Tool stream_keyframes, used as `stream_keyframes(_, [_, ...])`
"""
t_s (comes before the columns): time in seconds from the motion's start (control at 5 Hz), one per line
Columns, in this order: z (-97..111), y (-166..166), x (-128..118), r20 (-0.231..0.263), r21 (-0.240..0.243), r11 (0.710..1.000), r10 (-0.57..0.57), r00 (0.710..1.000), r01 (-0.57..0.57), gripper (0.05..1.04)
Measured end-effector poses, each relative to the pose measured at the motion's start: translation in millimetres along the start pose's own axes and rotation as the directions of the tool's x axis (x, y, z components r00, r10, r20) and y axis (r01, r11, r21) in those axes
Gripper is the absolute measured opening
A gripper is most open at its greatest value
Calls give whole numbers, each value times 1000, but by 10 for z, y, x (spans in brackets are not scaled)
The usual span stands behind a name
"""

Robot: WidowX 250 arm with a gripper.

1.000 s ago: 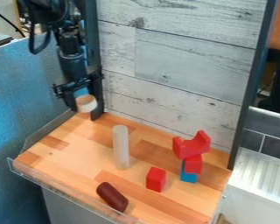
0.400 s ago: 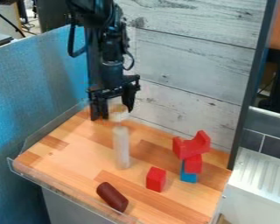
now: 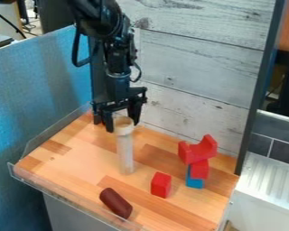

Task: Put the ring in the cylinder

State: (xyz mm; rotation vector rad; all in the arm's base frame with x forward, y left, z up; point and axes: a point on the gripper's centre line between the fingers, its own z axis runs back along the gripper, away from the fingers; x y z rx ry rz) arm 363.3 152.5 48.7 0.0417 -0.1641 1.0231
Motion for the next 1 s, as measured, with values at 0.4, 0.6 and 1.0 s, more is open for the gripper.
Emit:
stream_keyframes(0.4, [14,-10,-71,26,-12,1000,-3,1000,4,843])
stream_keyframes(0.6, [24,-17,-82,40,-29,1000,0,999,1,1006])
stream_keyframes(1.0, [315,-56,4,95,-112,991,-61,994,71,999])
